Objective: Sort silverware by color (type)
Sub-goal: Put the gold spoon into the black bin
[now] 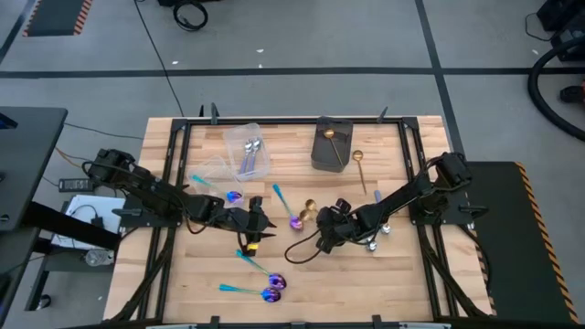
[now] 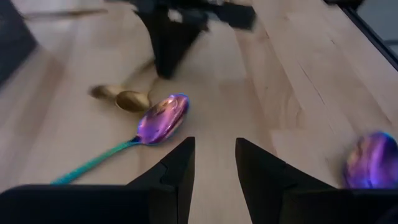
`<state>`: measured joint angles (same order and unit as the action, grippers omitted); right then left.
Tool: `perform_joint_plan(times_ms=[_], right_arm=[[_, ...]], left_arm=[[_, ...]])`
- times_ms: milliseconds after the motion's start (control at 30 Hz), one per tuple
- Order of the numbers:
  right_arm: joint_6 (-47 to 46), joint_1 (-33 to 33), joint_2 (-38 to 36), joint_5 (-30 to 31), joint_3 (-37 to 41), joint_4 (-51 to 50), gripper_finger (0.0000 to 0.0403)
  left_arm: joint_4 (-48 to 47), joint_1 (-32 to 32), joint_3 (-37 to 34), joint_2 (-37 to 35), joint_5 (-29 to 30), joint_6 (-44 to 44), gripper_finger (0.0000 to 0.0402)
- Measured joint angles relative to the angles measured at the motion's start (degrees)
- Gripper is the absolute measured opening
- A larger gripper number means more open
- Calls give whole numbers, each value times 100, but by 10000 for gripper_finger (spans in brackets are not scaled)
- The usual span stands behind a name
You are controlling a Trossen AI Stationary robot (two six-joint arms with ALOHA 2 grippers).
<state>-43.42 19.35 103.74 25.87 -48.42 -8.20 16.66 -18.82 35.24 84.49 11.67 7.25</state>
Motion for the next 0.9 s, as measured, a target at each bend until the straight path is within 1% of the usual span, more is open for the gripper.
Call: perform_joint_plan(times_ms=[67, 100, 200, 533, 700, 900], right_arm=[[7, 0, -2, -43, 0, -8, 18], [16, -5, -4, -65, 0, -12, 15], [28, -7, -5, -67, -5, -23, 18], [162, -101, -193, -248, -25, -174, 13], [171, -107, -481, -150, -24, -369, 13], [273, -107, -905, -7, -31, -553, 13]], left_arm=[[-139, -152, 0, 0, -38, -1, 123], [-160, -212, 0, 0, -63, -21, 123], [-122, -311, 0, 0, -84, -145, 123], [96, -164, 0, 0, -53, -191, 123], [266, -160, 0, 0, -53, -237, 123], [263, -160, 0, 0, 23, -191, 123]])
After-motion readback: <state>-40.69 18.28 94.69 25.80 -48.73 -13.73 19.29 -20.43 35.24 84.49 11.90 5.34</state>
